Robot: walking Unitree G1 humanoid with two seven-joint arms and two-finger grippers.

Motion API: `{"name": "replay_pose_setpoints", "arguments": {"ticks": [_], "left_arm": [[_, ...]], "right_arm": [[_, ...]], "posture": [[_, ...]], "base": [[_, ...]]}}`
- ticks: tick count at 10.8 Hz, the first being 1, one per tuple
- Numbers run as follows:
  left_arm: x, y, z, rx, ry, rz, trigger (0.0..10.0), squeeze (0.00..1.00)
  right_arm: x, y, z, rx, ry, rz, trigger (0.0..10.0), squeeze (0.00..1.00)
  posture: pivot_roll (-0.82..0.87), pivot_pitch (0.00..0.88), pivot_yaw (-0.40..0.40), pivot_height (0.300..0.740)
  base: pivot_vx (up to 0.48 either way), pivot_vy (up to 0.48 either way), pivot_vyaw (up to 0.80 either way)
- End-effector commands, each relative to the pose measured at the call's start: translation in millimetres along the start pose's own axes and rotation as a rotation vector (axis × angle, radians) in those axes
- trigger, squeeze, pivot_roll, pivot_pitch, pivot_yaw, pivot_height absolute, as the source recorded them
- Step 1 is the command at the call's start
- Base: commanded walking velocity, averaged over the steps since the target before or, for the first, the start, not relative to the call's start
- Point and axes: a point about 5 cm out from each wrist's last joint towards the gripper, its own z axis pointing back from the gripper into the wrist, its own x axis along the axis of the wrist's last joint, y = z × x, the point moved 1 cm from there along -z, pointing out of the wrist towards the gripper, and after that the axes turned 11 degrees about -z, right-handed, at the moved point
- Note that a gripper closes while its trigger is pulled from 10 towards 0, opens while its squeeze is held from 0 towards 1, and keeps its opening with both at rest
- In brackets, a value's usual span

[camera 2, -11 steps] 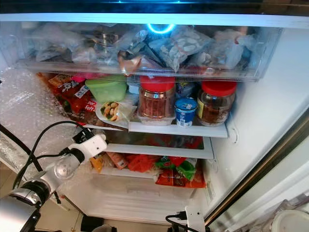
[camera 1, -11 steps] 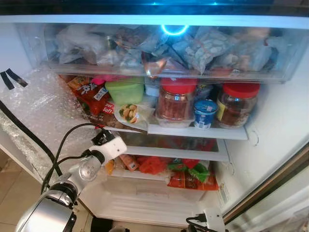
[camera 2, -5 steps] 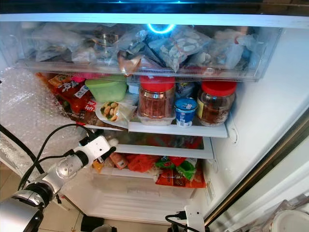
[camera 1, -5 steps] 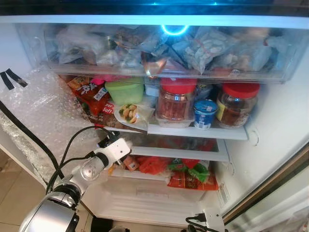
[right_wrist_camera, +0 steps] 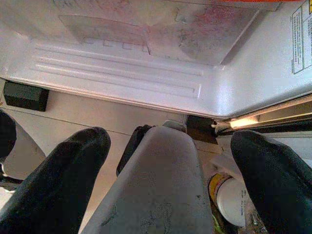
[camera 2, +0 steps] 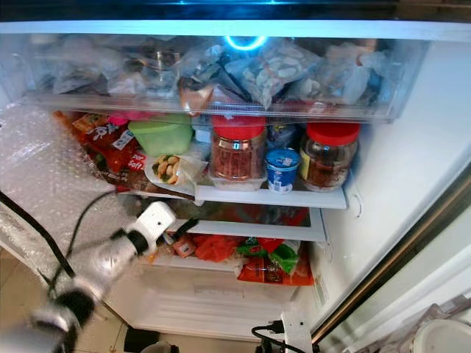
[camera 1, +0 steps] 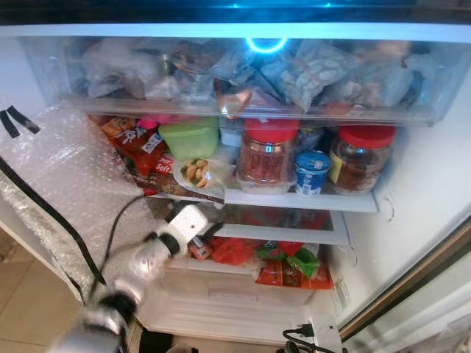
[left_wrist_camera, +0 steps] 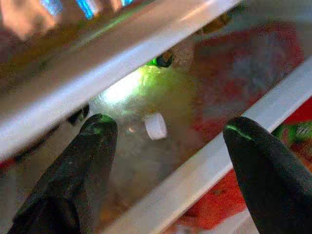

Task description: Restocking fridge

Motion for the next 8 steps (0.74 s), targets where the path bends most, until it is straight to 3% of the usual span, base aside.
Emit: {"name": "replay_pose_setpoints", "arguments": {"ticks": [1,3,4,6,7,8], "left_arm": [[-9,-2.1,11.7,0.041,0.045,0.144,10.0,0.00],[-31,-16.2,40.2,0.109,0.171,0.336,10.0,0.00],[-49,-22.5,54.2,0.137,0.260,0.370,10.0,0.00],[-108,-42.9,103.8,0.264,0.600,0.520,10.0,0.00],[-126,-54.9,129.9,0.304,0.760,0.528,10.0,0.00],[-135,-62.0,147.0,0.348,0.833,0.595,10.0,0.00]], "right_arm": [[-14,-1.8,2.5,-0.007,0.057,-0.009,10.0,0.00],[-14,-2.3,2.5,-0.002,0.063,0.002,10.0,0.00],[-14,-2.4,2.5,-0.001,0.066,0.007,10.0,0.00],[-15,-3.0,2.5,-0.004,0.081,0.022,10.0,0.00],[-16,-3.1,2.7,-0.007,0.083,0.019,10.0,0.00],[-17,-4.4,3.1,-0.012,0.083,0.015,10.0,0.00]], "posture": [[0.01,0.000,0.003,0.663],[0.03,0.000,-0.003,0.663],[0.04,0.000,-0.005,0.663],[0.05,0.000,-0.012,0.663],[0.03,0.000,-0.014,0.663],[0.05,0.000,-0.025,0.663]], "base": [[0.000,0.000,0.00],[0.000,0.000,0.00],[0.000,0.000,0.00],[0.000,0.000,0.00],[0.000,0.000,0.00],[0.000,0.000,0.00]]}}
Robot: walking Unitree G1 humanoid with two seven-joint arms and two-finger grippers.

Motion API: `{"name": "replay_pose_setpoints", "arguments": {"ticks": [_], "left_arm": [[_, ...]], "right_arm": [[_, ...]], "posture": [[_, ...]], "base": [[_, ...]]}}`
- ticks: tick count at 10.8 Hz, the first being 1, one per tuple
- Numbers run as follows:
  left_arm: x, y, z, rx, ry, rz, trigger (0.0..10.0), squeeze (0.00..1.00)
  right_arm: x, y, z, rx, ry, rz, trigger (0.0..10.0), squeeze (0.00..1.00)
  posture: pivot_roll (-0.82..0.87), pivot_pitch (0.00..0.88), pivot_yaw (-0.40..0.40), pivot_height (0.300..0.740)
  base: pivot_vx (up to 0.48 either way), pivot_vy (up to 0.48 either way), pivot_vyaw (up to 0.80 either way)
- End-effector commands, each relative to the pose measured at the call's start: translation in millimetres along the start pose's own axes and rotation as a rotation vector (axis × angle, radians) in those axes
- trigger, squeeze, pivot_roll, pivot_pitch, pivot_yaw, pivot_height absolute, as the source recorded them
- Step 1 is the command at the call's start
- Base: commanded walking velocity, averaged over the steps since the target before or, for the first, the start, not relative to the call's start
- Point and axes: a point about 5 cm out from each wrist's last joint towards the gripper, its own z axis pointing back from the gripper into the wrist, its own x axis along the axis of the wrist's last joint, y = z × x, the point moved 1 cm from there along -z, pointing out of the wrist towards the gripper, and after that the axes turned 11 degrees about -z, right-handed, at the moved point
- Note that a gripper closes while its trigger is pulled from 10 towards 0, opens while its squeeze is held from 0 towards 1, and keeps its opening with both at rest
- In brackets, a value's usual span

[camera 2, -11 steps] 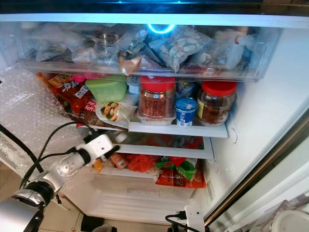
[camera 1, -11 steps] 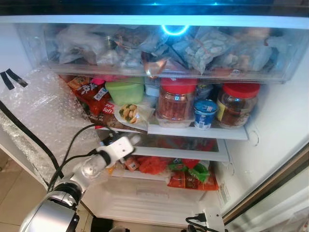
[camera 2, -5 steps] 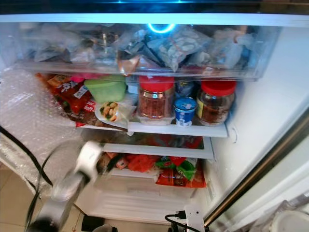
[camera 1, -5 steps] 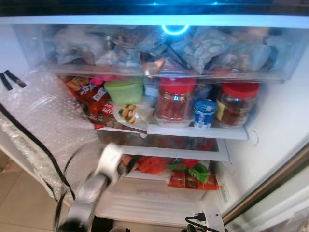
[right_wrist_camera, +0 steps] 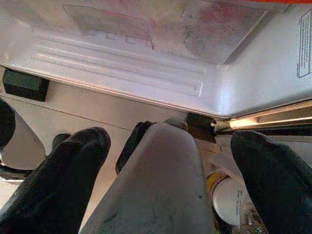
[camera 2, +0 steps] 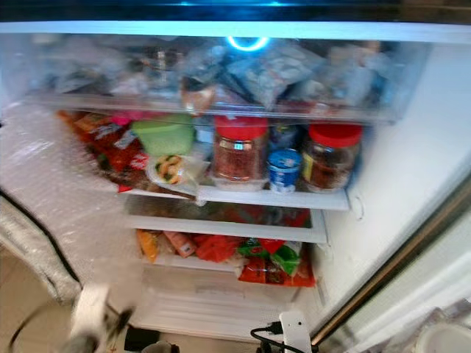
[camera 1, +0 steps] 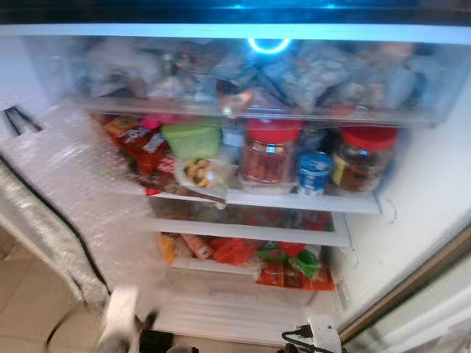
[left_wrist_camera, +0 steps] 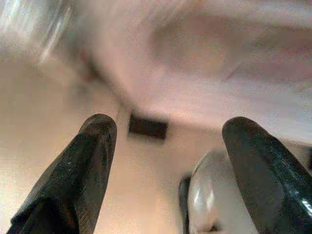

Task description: Restocking fridge

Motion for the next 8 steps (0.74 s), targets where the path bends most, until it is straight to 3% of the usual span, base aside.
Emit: {"name": "replay_pose_setpoints", "arguments": {"ticks": [1,2,3,6,8], "left_arm": [[-18,5.0,4.0,0.042,0.082,0.040,10.0,0.00],[-41,-0.9,11.3,0.046,0.170,-0.013,10.0,0.00],[-55,-4.8,16.4,0.068,0.215,0.011,10.0,0.00],[-54,-6.7,15.4,0.082,0.224,0.035,10.0,0.00],[-65,3.3,21.4,0.071,0.261,-0.006,10.0,0.00]], "right_arm": [[-16,-3.5,3.0,-0.015,0.061,-0.004,10.0,0.00],[-17,-4.1,3.3,-0.017,0.061,-0.007,10.0,0.00],[-17,-4.4,3.6,-0.020,0.053,-0.019,10.0,0.00],[-17,-6.0,3.9,-0.022,0.056,-0.020,10.0,0.00],[-18,-5.1,3.9,-0.012,0.061,-0.019,10.0,0.00]], "posture": [[0.05,0.000,-0.025,0.663],[0.04,0.000,-0.019,0.663],[0.02,0.000,-0.017,0.663],[0.04,0.000,-0.026,0.663],[0.03,0.000,-0.020,0.663]], "base": [[0.000,0.000,0.00],[0.000,0.000,0.00],[0.000,0.000,0.00],[0.000,0.000,0.00],[0.000,0.287,0.00]]}}
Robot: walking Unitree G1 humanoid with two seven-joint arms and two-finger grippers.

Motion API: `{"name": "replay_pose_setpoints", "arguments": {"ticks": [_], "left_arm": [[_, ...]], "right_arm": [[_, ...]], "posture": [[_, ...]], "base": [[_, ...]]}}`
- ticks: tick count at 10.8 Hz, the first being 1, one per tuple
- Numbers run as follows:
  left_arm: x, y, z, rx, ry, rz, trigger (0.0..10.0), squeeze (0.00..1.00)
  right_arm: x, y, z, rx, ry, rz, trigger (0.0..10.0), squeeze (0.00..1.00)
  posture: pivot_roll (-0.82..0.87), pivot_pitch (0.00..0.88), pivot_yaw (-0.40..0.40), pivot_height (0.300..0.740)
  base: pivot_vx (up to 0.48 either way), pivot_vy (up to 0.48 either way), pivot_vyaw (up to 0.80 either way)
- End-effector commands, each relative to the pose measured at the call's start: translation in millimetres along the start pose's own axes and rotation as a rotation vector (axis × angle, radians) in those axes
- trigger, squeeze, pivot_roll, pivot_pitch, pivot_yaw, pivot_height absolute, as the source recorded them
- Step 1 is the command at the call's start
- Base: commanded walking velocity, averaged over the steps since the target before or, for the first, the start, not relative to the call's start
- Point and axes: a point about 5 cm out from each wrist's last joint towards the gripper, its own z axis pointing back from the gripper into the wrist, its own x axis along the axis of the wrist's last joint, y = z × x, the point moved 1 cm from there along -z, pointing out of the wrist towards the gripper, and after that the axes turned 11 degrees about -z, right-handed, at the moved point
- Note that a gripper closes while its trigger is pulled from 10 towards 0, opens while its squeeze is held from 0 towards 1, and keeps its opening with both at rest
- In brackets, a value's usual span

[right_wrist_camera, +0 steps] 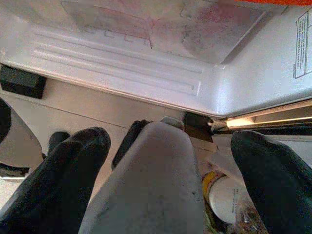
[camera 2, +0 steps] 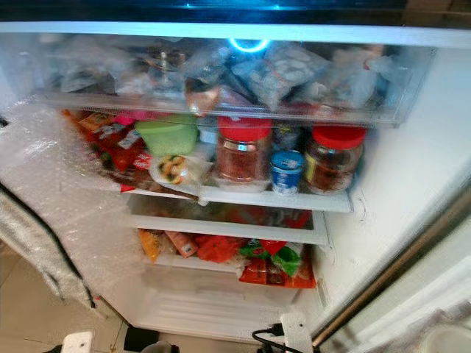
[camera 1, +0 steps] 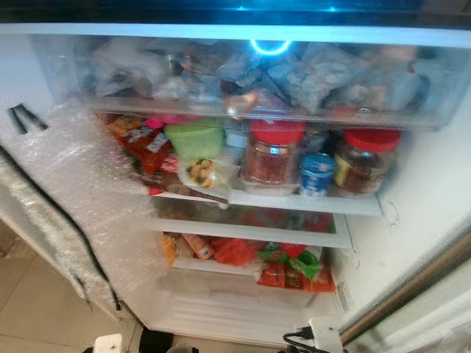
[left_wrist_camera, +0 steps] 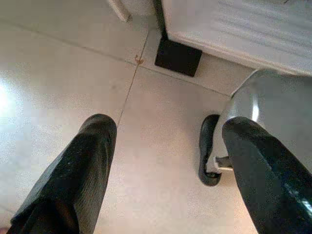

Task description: Restocking fridge

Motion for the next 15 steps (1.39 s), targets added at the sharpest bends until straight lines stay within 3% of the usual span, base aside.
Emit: {"name": "replay_pose_setpoints", "arguments": {"ticks": [1,3,5,12,15], "left_arm": [[-17,10.0,4.0,0.007,0.054,-0.021,10.0,0.00],[-37,22.9,10.6,0.021,0.105,-0.051,10.0,0.00],[-44,26.0,12.8,0.025,0.125,-0.057,10.0,0.00],[-39,-10.6,9.4,-0.055,0.140,-0.098,10.0,0.00],[-40,-4.8,9.6,-0.063,0.137,-0.119,10.0,0.00]], "right_arm": [[-15,0.6,2.0,-0.002,0.052,-0.025,10.0,0.00],[-16,1.1,1.9,-0.005,0.057,-0.028,10.0,0.00],[-16,1.9,1.8,-0.001,0.059,-0.028,10.0,0.00],[-21,2.8,2.4,-0.005,0.083,-0.022,10.0,0.00],[-23,3.3,2.6,-0.010,0.086,-0.040,10.0,0.00]], "posture": [[0.03,0.000,-0.017,0.663],[0.04,0.000,-0.017,0.663],[0.04,0.000,-0.014,0.663],[0.04,0.000,-0.014,0.663],[0.04,0.000,-0.009,0.663]], "base": [[0.000,0.289,0.00],[0.000,0.289,0.00],[0.000,0.289,0.00],[0.000,0.288,0.00],[0.000,0.282,0.00]]}}
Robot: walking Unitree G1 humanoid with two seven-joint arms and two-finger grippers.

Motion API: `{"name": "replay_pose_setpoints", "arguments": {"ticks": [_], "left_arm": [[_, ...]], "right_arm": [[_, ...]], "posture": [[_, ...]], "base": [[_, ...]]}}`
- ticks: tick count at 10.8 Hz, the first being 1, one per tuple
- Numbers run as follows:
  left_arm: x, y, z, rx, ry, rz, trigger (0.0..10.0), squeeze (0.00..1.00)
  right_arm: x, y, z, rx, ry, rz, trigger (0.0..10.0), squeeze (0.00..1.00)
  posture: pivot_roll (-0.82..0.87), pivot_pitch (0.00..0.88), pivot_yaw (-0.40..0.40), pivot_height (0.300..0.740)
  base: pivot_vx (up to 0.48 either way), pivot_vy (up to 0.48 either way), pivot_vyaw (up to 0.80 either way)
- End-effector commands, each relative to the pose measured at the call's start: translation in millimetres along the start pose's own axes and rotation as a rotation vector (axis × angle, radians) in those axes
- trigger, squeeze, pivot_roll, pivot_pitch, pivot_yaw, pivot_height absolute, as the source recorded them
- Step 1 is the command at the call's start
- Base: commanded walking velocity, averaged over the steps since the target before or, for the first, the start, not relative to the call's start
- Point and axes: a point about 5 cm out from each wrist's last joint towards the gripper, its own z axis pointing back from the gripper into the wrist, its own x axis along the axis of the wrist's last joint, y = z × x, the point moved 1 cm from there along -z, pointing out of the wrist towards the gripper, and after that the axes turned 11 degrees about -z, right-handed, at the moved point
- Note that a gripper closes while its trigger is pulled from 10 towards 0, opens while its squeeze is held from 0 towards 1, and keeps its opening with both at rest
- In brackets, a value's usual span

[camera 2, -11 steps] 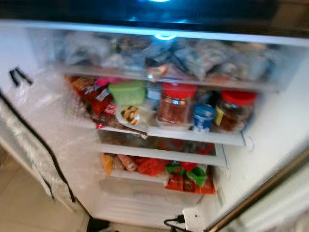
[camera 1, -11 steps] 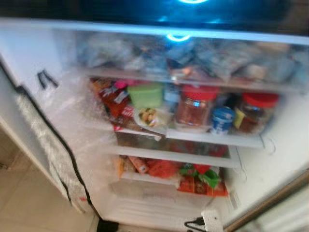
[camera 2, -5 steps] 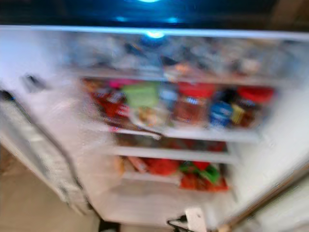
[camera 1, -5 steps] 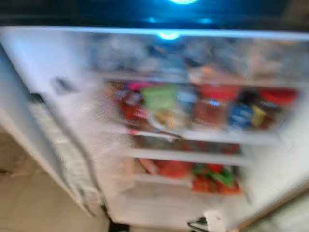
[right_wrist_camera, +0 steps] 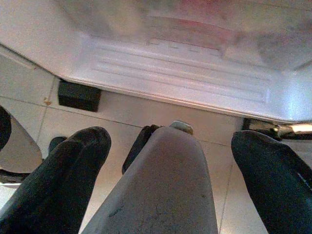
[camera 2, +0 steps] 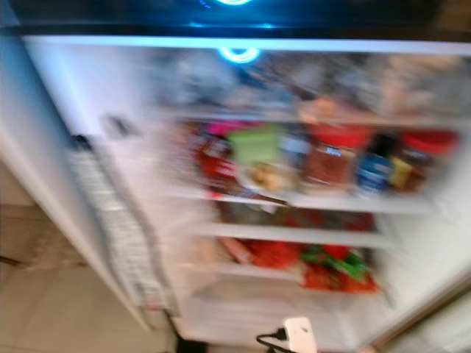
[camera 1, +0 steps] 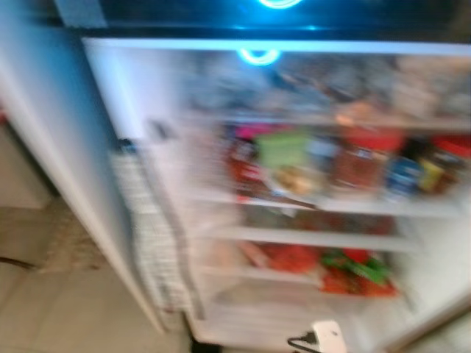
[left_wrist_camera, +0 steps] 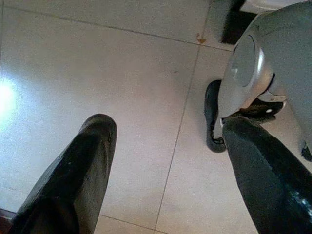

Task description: Restocking fridge

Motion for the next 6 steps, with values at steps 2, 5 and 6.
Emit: {"name": "replay_pose_setpoints", "arguments": {"ticks": [2,5,6], "left_arm": [[-3.1,3.6,0.7,0.000,0.010,-0.021,10.0,0.00],[-1.5,3.4,0.4,0.000,0.003,-0.015,10.0,0.00],[-1.4,3.5,0.4,0.001,0.003,-0.015,10.0,0.00]], "right_arm": [[-14.0,3.4,1.0,0.002,0.056,-0.016,10.0,0.00],[-11.1,2.2,0.5,-0.005,0.054,-0.014,10.0,0.00],[-10.5,1.7,0.5,-0.009,0.052,-0.007,10.0,0.00]], "posture": [[0.05,0.000,-0.013,0.663],[0.05,0.000,-0.020,0.663],[0.05,0.000,-0.019,0.663]], "base": [[0.000,0.279,0.00],[0.000,0.275,0.00],[0.000,0.274,0.00]]}}
